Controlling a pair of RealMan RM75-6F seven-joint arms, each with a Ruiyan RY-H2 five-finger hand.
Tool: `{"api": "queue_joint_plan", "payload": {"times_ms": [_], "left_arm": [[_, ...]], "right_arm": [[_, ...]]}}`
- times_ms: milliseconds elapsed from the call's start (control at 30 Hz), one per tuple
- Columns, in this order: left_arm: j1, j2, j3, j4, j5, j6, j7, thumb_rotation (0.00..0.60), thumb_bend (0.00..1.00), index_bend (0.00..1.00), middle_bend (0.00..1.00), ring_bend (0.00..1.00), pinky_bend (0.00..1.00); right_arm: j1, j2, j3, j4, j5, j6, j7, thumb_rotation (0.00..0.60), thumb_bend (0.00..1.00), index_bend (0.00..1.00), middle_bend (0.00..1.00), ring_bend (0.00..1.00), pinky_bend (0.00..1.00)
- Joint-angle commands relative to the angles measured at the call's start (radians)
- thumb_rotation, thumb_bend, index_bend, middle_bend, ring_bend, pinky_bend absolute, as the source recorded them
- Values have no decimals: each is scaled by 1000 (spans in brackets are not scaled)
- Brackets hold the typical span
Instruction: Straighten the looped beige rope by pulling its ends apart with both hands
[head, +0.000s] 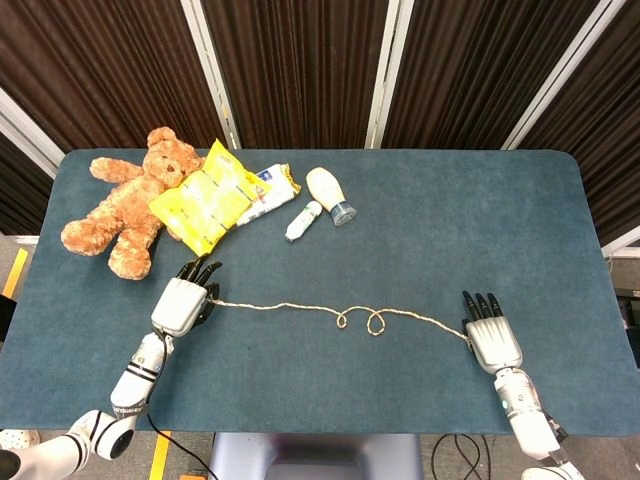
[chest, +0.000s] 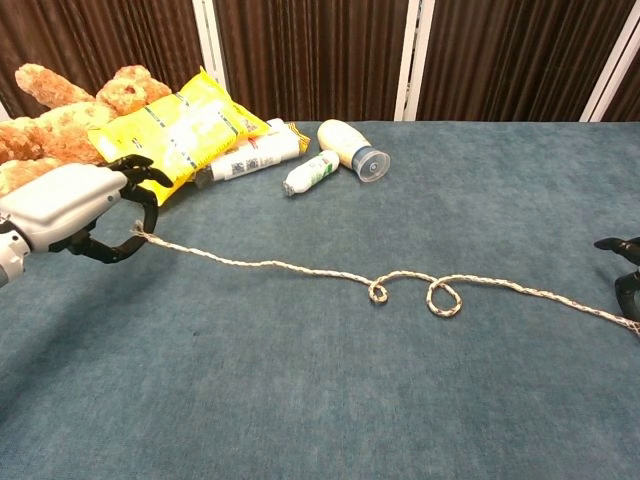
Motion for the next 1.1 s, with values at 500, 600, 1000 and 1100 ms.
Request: {"api": "queue_joint_plan", "payload": {"times_ms": [500,600,1000,1100], "left_arm": [[3,13,-6,-4,-2,5,0,600,504,686,160,25,188],[8,26,-6,-8,1,13,0,600,504,686,160,25,189],[49,92,7,2,-1,47,-25,600,504,685,162,25,189],[66,105,9,16,-8,54,-48,600,503,685,164,25,188]], "right_arm": [[10,11,-8,2,0,22,26,600,536,787,90,0,0],[10,46,-4,-18,-10,33,60,600,547,795,96,0,0],[1,165,43,-31,25,50,199,600,546,811,100,0,0],[0,178,48,-15,38,45,223,600,546,811,100,0,0]]}}
